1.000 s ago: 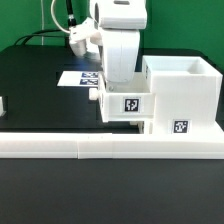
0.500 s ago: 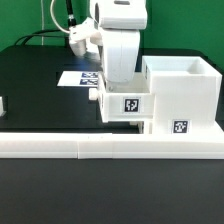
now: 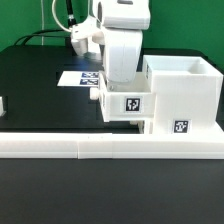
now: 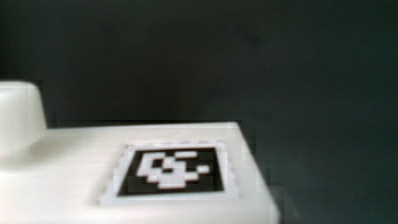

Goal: Assemble drawer

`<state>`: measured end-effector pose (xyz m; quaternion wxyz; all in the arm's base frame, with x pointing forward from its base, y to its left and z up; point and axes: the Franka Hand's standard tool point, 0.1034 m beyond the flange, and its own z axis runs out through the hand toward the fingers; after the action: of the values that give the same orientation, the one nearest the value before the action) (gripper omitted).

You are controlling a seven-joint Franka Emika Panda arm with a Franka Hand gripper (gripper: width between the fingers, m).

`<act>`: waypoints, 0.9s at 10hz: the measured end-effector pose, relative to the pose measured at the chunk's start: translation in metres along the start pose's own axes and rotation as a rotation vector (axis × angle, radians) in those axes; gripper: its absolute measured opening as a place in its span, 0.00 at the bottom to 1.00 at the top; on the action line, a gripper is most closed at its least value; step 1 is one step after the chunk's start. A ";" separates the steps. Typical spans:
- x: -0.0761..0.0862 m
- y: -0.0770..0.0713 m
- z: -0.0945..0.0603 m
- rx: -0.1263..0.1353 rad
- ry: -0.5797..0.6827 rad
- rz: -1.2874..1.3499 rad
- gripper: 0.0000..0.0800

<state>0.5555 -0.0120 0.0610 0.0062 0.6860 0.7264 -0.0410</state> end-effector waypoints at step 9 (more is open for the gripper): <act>0.008 -0.003 0.004 -0.011 0.020 0.171 0.05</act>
Offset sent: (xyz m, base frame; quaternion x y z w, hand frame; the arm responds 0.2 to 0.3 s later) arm 0.0009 0.0204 -0.0038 -0.0276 0.0238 0.0919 0.9951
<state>0.5521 -0.0049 0.0565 0.0060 0.7459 0.6653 -0.0295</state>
